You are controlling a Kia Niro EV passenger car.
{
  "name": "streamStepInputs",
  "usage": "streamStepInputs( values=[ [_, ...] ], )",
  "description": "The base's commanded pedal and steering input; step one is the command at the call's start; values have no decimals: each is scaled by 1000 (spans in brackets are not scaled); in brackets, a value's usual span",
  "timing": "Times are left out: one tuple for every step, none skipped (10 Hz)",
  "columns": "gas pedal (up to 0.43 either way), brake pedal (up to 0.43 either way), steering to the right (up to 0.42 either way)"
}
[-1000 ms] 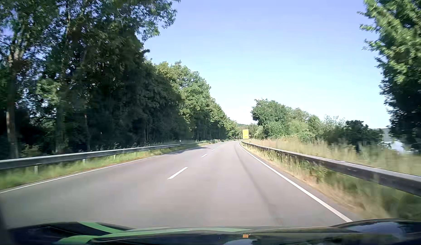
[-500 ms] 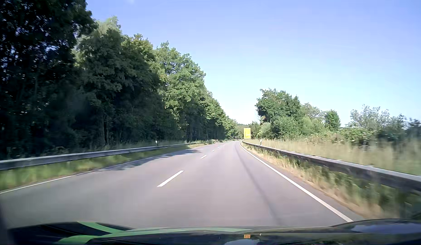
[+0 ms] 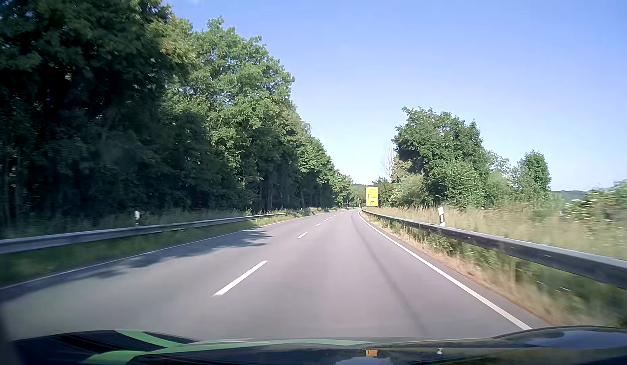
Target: Follow the waypoints while adhering to traffic rules and regulations
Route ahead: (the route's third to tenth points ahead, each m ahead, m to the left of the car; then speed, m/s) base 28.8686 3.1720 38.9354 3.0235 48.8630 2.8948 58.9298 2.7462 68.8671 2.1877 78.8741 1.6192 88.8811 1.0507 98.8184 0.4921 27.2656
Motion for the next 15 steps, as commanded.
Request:
streamStepInputs(
  values=[
    [240, 0, 0],
    [260, 0, 0],
    [268, 0, 1],
    [280, 0, 1],
    [280, 0, 2],
    [268, 0, 2],
    [260, 0, 2],
    [260, 0, 3],
    [260, 0, 3],
    [260, 0, 3],
    [260, 0, 3],
    [260, 0, 3],
    [260, 0, 3],
    [240, 0, 3],
    [240, 0, 3]
  ],
)
